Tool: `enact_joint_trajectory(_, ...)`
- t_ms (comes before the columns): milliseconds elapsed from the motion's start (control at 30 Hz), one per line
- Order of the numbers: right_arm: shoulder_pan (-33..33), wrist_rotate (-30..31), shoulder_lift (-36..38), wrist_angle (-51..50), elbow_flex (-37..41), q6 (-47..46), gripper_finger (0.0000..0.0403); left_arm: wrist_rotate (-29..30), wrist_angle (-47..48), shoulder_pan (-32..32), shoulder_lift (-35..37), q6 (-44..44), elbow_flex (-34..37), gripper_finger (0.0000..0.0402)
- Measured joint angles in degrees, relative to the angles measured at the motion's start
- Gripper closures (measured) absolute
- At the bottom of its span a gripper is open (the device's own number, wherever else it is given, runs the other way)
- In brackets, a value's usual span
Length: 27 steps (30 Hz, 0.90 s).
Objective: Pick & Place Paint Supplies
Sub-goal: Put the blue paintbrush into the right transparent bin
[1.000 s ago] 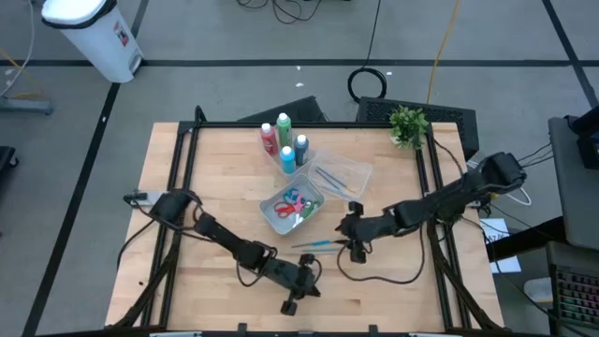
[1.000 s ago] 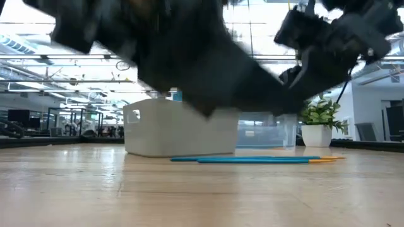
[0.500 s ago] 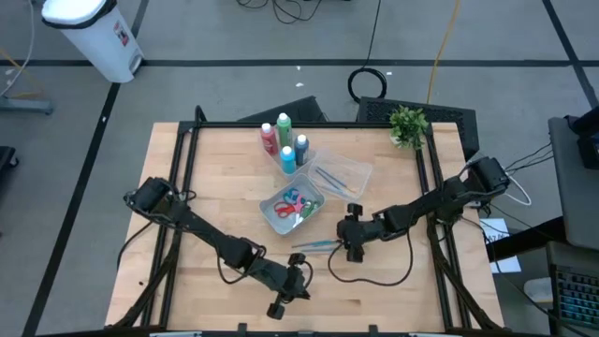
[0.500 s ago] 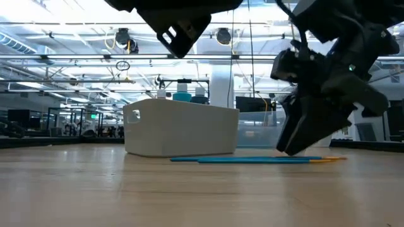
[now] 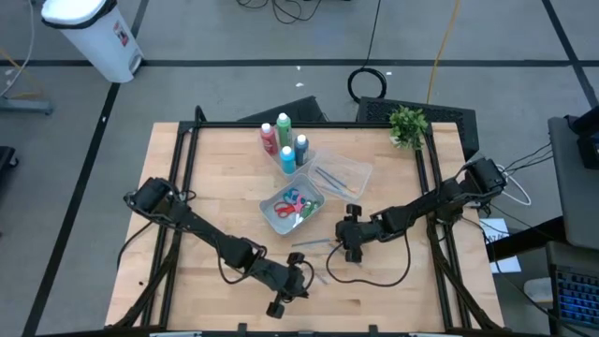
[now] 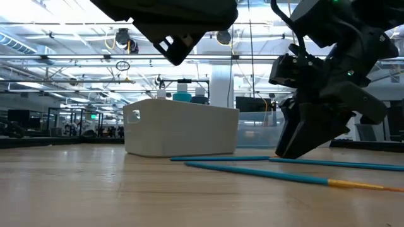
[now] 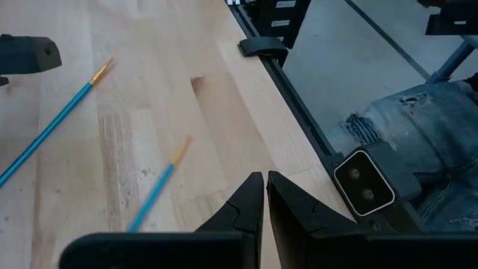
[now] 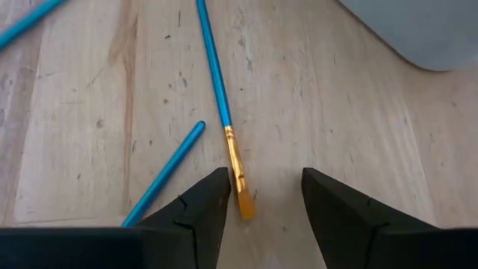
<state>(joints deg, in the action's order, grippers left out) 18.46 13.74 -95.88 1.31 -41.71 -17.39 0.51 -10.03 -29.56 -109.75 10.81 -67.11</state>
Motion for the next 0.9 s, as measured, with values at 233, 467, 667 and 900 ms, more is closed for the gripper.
enact_joint_trajectory(233,0.13,-1.75,-0.13,-3.61,0.04,-0.01,0.0288,0.02,0.01,-0.04,0.00,-0.02,0.00,0.0376)
enact_joint_trajectory(467,0.79,-1.80,-0.22,-7.18,0.09,-0.57,0.0355,0.04,-0.03,0.00,0.00,-0.07,-0.02,0.0376)
enact_joint_trajectory(667,0.79,-1.85,-0.22,-7.16,0.11,-0.35,0.0399,1.55,-0.03,0.02,0.00,-0.09,-0.01,0.0376)
enact_joint_trajectory(900,0.79,-1.86,-0.22,-7.06,0.15,0.20,0.0401,2.62,-0.03,0.02,0.02,-0.09,-0.01,0.0376)
